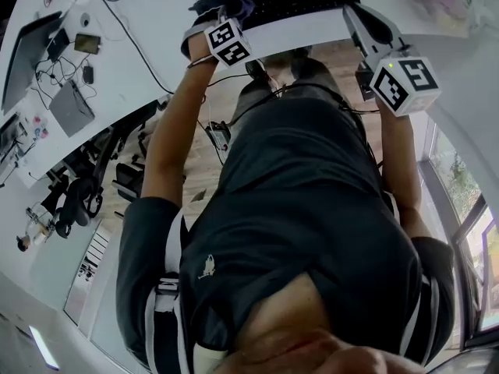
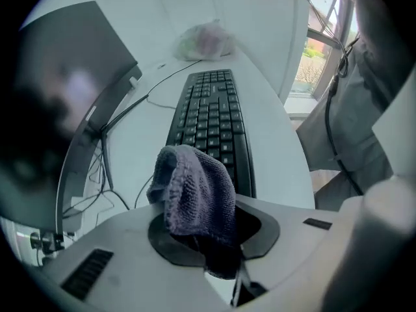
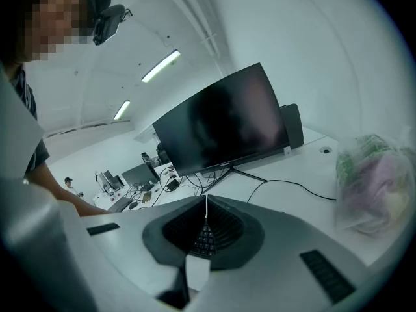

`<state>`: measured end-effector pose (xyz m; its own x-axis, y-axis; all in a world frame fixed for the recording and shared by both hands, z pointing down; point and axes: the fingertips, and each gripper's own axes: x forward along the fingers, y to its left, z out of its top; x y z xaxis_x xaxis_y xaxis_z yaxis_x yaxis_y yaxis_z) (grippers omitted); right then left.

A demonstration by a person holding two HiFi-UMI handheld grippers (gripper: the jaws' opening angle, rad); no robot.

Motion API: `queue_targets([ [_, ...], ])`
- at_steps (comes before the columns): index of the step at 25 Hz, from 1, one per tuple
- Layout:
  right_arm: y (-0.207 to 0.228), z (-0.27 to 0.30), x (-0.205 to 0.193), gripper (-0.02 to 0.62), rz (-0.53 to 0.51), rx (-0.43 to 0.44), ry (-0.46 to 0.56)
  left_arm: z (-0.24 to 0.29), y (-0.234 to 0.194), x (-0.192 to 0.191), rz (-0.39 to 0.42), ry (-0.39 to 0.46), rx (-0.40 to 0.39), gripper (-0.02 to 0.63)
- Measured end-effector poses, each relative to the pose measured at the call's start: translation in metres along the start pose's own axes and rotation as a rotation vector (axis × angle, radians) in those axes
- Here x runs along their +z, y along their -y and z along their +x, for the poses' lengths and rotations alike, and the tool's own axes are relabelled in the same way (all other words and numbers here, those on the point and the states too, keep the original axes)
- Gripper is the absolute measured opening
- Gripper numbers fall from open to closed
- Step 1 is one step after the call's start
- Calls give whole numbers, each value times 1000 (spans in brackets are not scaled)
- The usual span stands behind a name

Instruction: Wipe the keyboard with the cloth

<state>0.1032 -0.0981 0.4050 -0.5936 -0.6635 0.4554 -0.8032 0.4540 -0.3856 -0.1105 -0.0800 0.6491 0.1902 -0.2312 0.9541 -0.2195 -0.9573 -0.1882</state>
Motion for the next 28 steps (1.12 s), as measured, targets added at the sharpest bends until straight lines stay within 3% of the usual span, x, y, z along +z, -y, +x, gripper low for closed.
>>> queue_targets([
  [4, -28, 15, 1, 11, -21, 24, -9, -10, 4, -53, -101, -20, 0, 58],
  [13, -88, 43, 4, 11, -69, 72, -19, -31, 15, -130, -208, -56, 17, 58],
  [17, -114, 51, 10, 11, -91, 96, -5, -68, 8, -153, -306, 4, 73, 58],
  [21, -140, 52, 20, 11, -112, 103, 28, -131, -2, -161, -529, 205, 105, 58],
  [24, -160, 51, 38, 11, -157, 116, 94, -196, -24, -149, -675, 481, 161, 58],
  [28, -187, 45, 67, 11, -231, 129, 193, -302, -56, -131, -729, 861, 298, 58],
])
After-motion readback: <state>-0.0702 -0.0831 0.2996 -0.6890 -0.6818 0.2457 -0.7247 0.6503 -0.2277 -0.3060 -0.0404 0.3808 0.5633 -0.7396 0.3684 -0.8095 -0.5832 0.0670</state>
